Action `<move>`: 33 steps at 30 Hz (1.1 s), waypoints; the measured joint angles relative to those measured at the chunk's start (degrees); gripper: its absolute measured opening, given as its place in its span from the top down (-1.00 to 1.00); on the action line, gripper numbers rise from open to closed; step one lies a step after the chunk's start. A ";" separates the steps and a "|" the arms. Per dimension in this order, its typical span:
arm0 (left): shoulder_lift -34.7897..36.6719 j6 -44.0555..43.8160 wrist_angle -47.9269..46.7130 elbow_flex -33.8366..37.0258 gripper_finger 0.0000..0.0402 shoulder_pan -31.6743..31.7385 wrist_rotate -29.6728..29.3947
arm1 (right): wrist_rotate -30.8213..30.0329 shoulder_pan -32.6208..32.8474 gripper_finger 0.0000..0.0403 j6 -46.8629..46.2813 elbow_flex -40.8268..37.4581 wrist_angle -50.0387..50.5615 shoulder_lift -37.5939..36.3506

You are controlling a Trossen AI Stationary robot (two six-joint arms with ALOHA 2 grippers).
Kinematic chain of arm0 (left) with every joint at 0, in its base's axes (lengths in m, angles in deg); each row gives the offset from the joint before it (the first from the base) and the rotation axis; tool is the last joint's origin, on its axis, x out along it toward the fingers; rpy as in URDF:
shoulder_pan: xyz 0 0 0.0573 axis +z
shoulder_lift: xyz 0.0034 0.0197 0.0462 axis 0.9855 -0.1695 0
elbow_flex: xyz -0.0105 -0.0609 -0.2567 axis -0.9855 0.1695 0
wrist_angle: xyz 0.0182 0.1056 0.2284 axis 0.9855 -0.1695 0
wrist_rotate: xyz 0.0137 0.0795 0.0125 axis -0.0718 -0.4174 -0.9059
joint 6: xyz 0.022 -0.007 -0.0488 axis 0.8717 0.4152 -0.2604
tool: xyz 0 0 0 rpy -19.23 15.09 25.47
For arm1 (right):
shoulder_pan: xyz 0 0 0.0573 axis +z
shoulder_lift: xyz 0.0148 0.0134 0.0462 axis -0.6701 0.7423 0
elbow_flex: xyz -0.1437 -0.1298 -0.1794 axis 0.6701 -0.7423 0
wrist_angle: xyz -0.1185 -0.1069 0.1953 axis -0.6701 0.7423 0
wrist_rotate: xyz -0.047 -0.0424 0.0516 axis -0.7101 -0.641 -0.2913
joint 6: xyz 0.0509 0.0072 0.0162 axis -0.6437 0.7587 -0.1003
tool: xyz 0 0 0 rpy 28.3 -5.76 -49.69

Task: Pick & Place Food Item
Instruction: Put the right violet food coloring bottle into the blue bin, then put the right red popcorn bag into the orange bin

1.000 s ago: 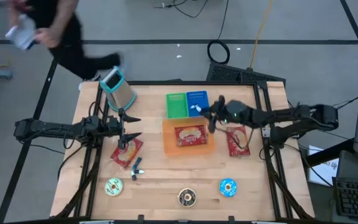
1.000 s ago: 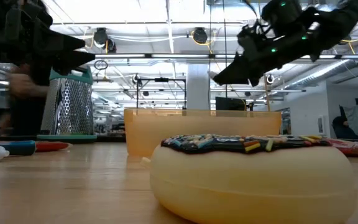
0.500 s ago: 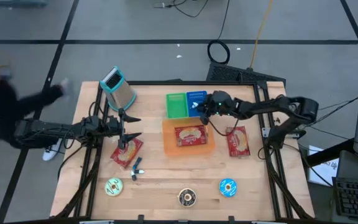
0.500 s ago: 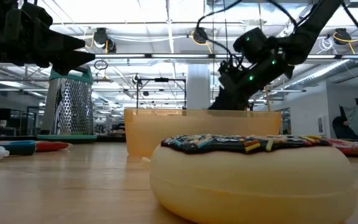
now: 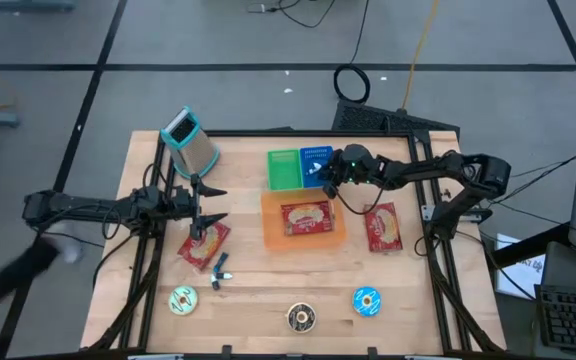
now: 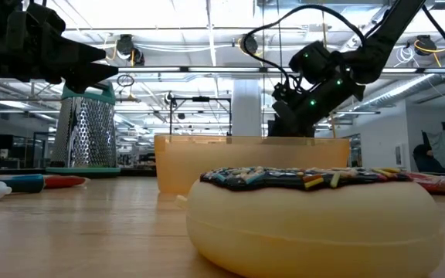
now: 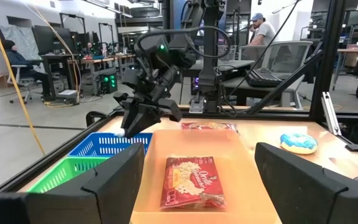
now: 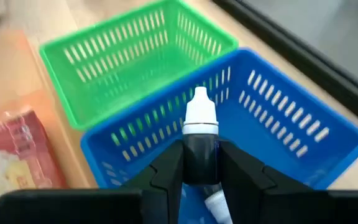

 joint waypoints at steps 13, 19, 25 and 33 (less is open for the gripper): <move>0.00 0.00 0.02 0.00 -0.52 0.00 0.00 | 0.11 0.14 0.23 -1.49 0.00 1.10 -0.03; 0.01 0.00 0.01 0.00 -0.52 0.02 0.00 | 3.09 0.98 0.20 -1.49 -0.11 4.70 -5.29; 0.00 0.00 0.02 0.00 -0.52 0.00 0.00 | 3.23 5.50 0.25 -1.51 -0.09 14.80 -15.83; 0.02 0.00 0.02 0.00 -0.52 0.00 0.00 | 8.67 16.29 0.26 -16.48 -0.37 28.94 -30.07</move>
